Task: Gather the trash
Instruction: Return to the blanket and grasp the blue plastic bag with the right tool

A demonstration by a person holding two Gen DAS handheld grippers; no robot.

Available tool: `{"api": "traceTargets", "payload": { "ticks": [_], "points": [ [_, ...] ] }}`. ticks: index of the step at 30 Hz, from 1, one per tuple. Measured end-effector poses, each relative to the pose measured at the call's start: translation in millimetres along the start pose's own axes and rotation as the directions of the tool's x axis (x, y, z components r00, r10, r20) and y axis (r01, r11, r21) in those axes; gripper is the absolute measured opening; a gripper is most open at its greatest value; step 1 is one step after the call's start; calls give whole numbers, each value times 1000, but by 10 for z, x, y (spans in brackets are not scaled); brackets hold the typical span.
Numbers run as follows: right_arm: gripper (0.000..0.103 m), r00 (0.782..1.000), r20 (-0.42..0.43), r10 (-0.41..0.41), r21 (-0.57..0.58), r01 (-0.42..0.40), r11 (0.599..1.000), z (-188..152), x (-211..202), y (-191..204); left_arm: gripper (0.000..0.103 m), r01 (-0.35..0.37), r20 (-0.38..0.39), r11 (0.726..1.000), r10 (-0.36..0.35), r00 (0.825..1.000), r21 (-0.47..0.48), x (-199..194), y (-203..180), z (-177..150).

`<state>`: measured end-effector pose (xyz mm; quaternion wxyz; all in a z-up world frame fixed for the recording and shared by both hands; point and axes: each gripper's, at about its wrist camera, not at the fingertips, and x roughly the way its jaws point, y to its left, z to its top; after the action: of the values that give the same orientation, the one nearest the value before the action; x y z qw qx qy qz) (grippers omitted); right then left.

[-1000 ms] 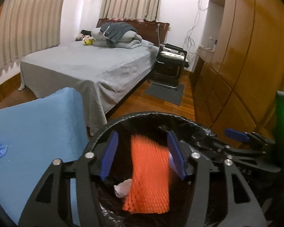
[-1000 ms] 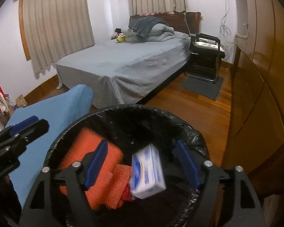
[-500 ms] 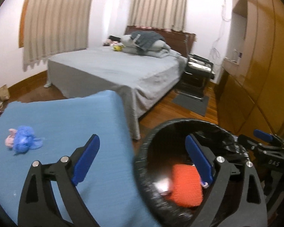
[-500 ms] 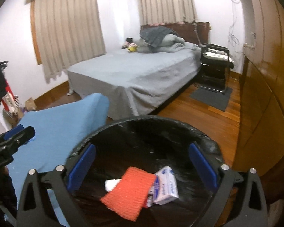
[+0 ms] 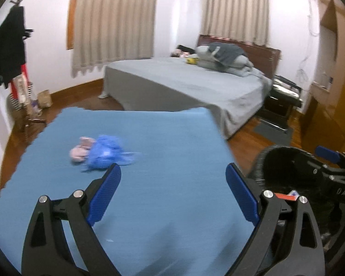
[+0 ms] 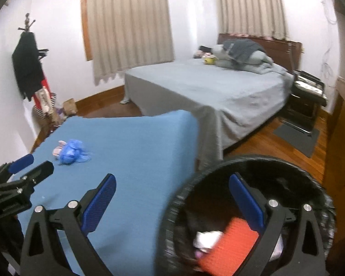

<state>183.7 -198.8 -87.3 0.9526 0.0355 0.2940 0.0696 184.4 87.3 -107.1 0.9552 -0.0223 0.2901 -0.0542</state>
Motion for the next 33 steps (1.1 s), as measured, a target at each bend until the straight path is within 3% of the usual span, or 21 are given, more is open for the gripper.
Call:
{"api": "traceTargets", "payload": {
  "ticks": [14, 26, 33],
  "points": [
    [97, 991, -50, 125, -31, -126, 991, 107, 792, 927, 90, -213, 5, 973, 214, 977, -87, 98, 1293, 33],
    [97, 972, -132, 193, -101, -207, 973, 118, 1596, 1802, 90, -288, -31, 941, 287, 958, -178, 395, 2136, 23],
    [97, 954, -203, 221, -136, -251, 958, 21, 1898, 2183, 90, -314, -44, 927, 312, 949, -206, 447, 2384, 0]
  ]
}}
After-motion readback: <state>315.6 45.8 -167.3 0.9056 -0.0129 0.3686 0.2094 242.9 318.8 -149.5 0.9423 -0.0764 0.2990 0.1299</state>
